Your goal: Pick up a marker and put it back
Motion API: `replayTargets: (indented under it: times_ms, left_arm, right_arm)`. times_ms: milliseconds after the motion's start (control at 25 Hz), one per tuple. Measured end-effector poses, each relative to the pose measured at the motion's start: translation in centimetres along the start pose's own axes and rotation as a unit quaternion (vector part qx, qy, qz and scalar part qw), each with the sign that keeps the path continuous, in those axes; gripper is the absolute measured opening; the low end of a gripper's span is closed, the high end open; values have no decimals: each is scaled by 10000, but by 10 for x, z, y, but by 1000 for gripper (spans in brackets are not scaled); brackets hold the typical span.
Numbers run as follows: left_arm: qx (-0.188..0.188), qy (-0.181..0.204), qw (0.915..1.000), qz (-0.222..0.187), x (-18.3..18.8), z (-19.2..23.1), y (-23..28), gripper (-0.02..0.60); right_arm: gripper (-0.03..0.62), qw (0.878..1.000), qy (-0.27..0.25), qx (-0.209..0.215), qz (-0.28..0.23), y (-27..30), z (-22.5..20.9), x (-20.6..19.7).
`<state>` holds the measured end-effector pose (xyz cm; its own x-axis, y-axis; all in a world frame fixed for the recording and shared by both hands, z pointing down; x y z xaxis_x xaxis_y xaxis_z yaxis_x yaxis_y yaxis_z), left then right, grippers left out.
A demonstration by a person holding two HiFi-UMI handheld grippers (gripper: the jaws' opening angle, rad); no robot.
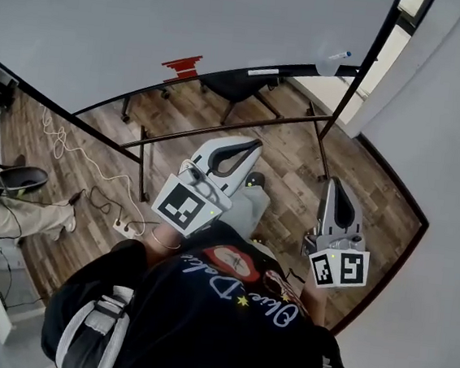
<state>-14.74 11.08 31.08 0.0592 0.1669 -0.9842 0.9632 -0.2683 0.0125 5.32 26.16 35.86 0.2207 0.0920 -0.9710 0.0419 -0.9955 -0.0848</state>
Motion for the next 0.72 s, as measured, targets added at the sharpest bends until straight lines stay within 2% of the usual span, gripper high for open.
replayTargets:
  times_ms: [520,720]
  left_arm:
    - [-546,-37,9977,-395,-3,15,76,3]
    - [-576,-112,9974,-413,-8,30,96,3]
  right_arm:
    - [2,9990,-231,-375,-55,18,-43,16]
    - [2,9989,-232,-401,-2,38,-56,17]
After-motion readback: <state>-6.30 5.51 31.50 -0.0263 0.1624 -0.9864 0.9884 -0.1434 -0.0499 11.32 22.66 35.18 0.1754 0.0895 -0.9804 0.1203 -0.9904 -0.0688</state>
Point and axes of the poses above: the fingertips, and each gripper's own axes: y forward along the fingers, z to its left, x out of its top, the point moved 9 cm from there along -y, backward along the fingers, and after that the axes turned 3 degrees about y, right-handed, at the moved point
